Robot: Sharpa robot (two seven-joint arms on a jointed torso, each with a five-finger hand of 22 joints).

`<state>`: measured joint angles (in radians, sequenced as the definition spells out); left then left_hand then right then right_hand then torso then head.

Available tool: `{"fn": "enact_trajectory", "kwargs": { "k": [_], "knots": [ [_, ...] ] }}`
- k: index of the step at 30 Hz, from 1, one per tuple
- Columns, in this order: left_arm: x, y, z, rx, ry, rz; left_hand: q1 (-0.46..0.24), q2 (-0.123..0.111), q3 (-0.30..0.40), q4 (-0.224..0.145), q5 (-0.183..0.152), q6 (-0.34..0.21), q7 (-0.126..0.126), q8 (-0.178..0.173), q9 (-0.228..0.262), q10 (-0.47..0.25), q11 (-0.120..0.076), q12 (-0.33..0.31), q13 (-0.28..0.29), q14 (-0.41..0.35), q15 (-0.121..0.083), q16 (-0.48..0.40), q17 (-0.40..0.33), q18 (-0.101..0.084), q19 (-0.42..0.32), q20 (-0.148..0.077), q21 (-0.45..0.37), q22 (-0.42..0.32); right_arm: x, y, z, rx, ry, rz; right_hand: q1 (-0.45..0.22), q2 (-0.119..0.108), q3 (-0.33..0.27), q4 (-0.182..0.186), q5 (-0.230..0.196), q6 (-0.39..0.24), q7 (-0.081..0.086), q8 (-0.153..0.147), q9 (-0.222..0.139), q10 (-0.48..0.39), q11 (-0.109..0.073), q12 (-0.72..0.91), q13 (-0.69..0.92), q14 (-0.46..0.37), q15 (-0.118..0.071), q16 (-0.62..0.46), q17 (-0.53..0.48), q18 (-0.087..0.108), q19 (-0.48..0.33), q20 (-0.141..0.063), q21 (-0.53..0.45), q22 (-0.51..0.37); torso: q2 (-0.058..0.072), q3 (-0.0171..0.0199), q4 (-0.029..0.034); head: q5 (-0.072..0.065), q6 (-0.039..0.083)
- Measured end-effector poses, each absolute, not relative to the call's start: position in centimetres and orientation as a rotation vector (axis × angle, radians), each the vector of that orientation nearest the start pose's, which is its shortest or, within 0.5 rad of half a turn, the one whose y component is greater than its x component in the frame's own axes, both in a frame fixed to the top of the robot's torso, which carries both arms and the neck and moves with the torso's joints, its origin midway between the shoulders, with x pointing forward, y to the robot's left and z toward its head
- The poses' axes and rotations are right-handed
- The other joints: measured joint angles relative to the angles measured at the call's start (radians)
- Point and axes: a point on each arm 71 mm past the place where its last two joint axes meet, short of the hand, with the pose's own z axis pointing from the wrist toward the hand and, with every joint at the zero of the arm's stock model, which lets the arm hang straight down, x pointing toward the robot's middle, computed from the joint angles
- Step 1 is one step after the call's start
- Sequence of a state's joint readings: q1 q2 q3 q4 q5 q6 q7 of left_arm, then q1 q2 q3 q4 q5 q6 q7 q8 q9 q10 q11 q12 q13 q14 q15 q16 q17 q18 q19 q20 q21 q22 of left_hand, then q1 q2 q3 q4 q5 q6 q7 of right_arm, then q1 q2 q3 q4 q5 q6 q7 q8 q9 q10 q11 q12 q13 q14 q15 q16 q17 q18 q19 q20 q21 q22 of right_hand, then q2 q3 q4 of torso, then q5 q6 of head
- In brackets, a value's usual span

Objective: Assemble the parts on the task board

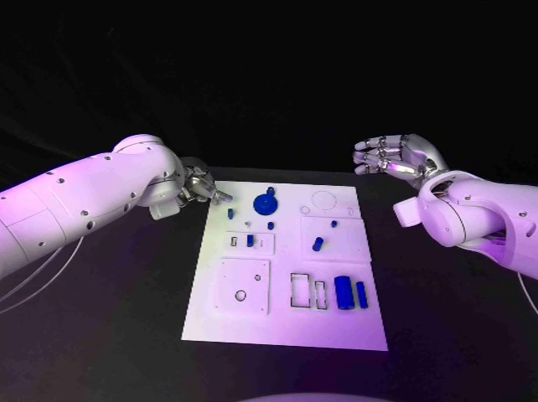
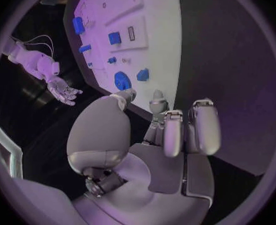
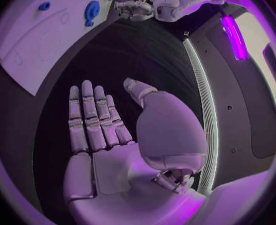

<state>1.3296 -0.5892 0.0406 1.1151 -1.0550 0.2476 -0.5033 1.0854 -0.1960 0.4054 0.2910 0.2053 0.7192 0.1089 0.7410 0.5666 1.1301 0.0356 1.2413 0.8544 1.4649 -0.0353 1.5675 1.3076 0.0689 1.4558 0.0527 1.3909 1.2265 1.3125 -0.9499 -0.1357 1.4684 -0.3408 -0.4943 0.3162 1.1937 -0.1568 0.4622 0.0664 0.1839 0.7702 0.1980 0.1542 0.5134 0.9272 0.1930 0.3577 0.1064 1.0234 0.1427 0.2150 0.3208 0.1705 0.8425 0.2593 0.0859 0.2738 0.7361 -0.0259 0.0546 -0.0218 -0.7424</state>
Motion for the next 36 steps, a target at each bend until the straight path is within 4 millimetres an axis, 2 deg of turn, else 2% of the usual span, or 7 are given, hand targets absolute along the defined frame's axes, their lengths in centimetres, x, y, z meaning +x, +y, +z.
{"fn": "enact_trajectory", "kwargs": {
  "k": [2, 4, 6, 10, 20, 33, 36],
  "knots": [
    [57.2, 20.4, -15.9, -0.268, 2.232, -0.366, 0.0, 0.0, -0.003, 0.003, 0.0, 0.004, 0.004, 0.0, 0.0, 0.002, -0.001, 0.001, 0.0, 0.0, 0.0, 0.0, 0.0, 0.0, 0.0, 0.0, 0.003, 0.001, 50.4, -28.8, -15.5, 0.797, 1.378, 1.104, 0.0, 0.0, 0.0, 0.0, 0.0, 0.0, 0.0, 0.0, 0.0, 0.0, 0.0, 0.0, 0.0, 0.0, 0.0, 0.0, 0.0, 0.0, 0.0, 0.0, 0.0, 0.0, 0.0, -0.0001, -0.0001, 0.0, 0.0],
    [57.2, 20.3, -16.0, -0.262, 2.238, -0.363, -0.011, 0.011, -0.013, 0.004, 0.0, 0.01, -0.004, 0.0, -0.001, 0.005, -0.005, 0.005, 0.005, 0.0, 0.0, 0.0, 0.0, 0.0, 0.0, 0.0, 0.004, 0.004, 50.4, -28.7, -15.5, 0.798, 1.378, 1.105, 0.0, 0.0, 0.0, 0.0, 0.0, 0.0, 0.0, 0.0, 0.0, 0.0, 0.0, 0.0, 0.0, 0.0, 0.0, 0.0, 0.0, 0.0, 0.0, 0.0, 0.0, 0.0, 0.0, 0.0, -0.0001, 0.0, 0.0],
    [57.2, 20.1, -16.1, -0.258, 2.243, -0.362, -0.016, 0.016, -0.017, 0.002, -0.003, 0.014, 0.0, 0.003, -0.001, 0.007, -0.007, 0.008, 0.007, 0.0, 0.0, 0.0, 0.0, 0.0, 0.0, 0.0, 0.004, 0.006, 50.4, -28.7, -15.6, 0.798, 1.379, 1.105, 0.0, 0.0, 0.0, 0.0, 0.0, 0.0, 0.0, 0.0, 0.0, 0.0, 0.0, 0.0, 0.0, 0.0, 0.0, 0.0, 0.0, 0.0, 0.0, 0.0, 0.0, 0.0, 0.0, 0.0006, -0.0001, 0.0, -0.001],
    [57.2, 19.7, -16.3, -0.25, 2.249, -0.365, -0.022, 0.022, -0.021, 0.004, -0.004, 0.018, -0.004, 0.004, -0.002, 0.012, -0.005, 0.008, 0.012, 0.0, 0.0, 0.0, 0.0, 0.0, 0.0, 0.0, 0.008, 0.01, 50.4, -28.7, -15.6, 0.799, 1.38, 1.105, 0.0, 0.0, 0.0, 0.0, 0.0, 0.0, 0.0, 0.0, 0.0, 0.0, 0.0, 0.0, 0.0, 0.0, 0.0, 0.0, -0.001, 0.0, 0.0, 0.0, 0.0, 0.0, 0.0, 0.0009, -0.0001, 0.0, -0.002],
    [57.1, 19.0, -16.6, -0.231, 2.265, -0.368, -0.022, 0.022, -0.026, -0.001, -0.004, 0.032, -0.011, 0.013, -0.002, 0.019, -0.012, 0.013, 0.018, 0.0, 0.0, 0.0, 0.0, 0.0, 0.0, 0.0, 0.008, 0.012, 50.5, -28.6, -15.8, 0.801, 1.383, 1.105, 0.0, 0.0, 0.0, 0.0, 0.0, 0.0, 0.0, 0.0, 0.0, 0.0, 0.0, 0.0, 0.0, 0.0, 0.0, 0.0, -0.001, 0.0, 0.0, 0.0, 0.0, 0.0, 0.0, 0.0012, -0.0002, -0.001, -0.007],
    [57.0, 18.7, -16.8, -0.218, 2.281, -0.365, -0.01, 0.034, -0.029, 0.001, -0.004, 0.043, -0.014, 0.02, -0.002, 0.023, -0.016, 0.017, 0.02, 0.003, -0.004, 0.0, 0.0, 0.0, 0.004, -0.004, 0.008, 0.014, 50.5, -28.6, -15.9, 0.803, 1.384, 1.105, 0.0, 0.0, 0.0, 0.0, 0.0, 0.0, 0.0, 0.0, 0.0, 0.0, 0.0, 0.0, -0.002, 0.0, 0.0, 0.0, -0.002, 0.0, 0.0, 0.0, 0.0, -0.002, -0.001, 0.0018, 0.0004, -0.005, -0.011],
    [57.0, 18.6, -16.9, -0.215, 2.285, -0.366, 0.012, 0.043, -0.029, 0.001, -0.004, 0.046, -0.018, 0.025, -0.002, 0.026, -0.019, 0.017, 0.02, 0.0, -0.008, 0.0, 0.0, 0.0, 0.004, -0.004, 0.008, 0.015, 50.5, -28.6, -15.9, 0.803, 1.385, 1.105, 0.0, 0.0, 0.0, 0.0, 0.0, 0.0, 0.0, 0.0, 0.0, 0.0, 0.0, 0.0, -0.002, 0.0, 0.0, 0.0, -0.002, 0.0, 0.0, 0.0, 0.0, -0.002, -0.001, 0.0018, 0.0003, -0.005, -0.011]
  ]
}}
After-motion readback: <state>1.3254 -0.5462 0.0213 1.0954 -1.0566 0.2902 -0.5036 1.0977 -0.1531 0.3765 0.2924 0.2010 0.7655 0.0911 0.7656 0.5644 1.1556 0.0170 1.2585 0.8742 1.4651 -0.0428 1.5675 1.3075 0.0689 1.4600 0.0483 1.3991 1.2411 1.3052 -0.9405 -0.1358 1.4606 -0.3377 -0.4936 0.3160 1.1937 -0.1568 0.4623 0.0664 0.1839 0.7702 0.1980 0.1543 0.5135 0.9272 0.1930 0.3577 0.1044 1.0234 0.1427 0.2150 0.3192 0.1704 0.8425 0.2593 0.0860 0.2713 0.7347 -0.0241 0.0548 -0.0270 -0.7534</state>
